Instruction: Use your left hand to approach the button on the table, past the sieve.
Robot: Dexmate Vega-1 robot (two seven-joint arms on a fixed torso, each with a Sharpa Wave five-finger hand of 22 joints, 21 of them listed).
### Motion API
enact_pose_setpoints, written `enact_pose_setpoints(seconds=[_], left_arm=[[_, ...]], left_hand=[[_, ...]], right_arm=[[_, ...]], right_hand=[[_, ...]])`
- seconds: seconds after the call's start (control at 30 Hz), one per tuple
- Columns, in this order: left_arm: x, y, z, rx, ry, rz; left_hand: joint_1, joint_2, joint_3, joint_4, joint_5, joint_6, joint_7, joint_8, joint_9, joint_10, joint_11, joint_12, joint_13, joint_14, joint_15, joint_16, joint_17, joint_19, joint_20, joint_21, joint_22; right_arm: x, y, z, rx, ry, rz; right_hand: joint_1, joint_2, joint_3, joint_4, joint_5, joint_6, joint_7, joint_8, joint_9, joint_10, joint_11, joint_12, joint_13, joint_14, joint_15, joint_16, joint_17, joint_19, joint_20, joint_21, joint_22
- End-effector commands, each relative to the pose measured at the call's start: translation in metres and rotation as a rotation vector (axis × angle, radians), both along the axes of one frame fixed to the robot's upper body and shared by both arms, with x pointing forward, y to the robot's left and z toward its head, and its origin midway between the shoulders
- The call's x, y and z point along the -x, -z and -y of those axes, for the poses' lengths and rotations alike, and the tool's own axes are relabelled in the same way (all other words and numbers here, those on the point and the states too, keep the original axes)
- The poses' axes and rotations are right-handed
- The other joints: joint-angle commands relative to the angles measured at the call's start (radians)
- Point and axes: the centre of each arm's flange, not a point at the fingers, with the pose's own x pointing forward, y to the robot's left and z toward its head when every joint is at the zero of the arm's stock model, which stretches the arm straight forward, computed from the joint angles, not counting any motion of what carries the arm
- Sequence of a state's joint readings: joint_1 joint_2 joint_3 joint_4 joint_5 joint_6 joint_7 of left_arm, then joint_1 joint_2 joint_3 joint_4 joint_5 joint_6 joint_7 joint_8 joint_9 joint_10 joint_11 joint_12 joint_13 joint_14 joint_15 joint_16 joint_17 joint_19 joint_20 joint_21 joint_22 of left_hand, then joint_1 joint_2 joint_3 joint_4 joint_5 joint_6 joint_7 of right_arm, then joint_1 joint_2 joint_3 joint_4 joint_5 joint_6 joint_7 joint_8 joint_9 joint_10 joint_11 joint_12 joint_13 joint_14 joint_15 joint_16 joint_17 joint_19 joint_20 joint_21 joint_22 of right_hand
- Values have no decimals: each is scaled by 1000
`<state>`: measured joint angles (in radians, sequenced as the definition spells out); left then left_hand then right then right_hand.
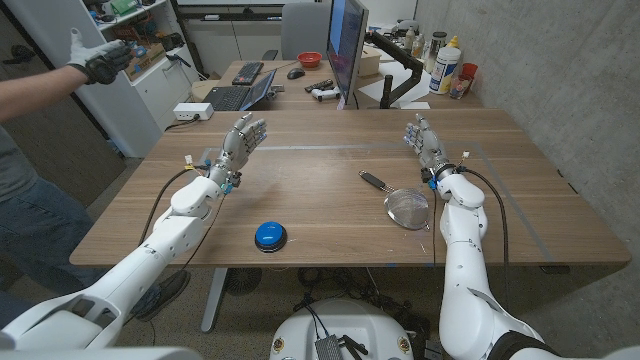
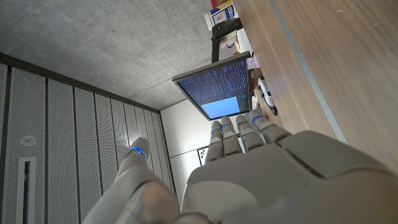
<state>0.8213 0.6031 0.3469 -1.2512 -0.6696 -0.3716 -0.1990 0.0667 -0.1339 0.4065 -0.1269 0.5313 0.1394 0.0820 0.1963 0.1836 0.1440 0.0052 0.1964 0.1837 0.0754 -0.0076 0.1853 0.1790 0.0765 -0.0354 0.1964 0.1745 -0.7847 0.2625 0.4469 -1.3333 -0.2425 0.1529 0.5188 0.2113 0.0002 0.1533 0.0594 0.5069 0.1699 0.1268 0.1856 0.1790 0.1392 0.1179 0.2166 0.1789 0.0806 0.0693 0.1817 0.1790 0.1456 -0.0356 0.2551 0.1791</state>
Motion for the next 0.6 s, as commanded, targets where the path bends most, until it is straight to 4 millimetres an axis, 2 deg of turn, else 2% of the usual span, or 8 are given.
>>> enact_pose_setpoints(seconds=[0.03,0.6], left_arm=[[0,-8,-17,-24,26,21],[10,-20,-20,-110,89,94]], left_hand=[[11,0,-1,-7,7,4,2,3,4,11,1,5,3,8,1,5,2,5,-37,3,5],[21,1,-1,-11,10,2,-1,3,4,10,-1,5,3,10,-1,5,2,4,-30,3,5]], right_arm=[[0,-2,-9,-4,17,6],[2,-6,-19,-9,46,27]], right_hand=[[7,4,-1,-2,5,5,-4,7,3,9,1,-1,6,8,-5,3,2,9,-5,-3,3],[7,4,-3,-3,9,4,-6,6,3,10,2,-2,6,9,-2,3,2,11,-4,-6,4]])
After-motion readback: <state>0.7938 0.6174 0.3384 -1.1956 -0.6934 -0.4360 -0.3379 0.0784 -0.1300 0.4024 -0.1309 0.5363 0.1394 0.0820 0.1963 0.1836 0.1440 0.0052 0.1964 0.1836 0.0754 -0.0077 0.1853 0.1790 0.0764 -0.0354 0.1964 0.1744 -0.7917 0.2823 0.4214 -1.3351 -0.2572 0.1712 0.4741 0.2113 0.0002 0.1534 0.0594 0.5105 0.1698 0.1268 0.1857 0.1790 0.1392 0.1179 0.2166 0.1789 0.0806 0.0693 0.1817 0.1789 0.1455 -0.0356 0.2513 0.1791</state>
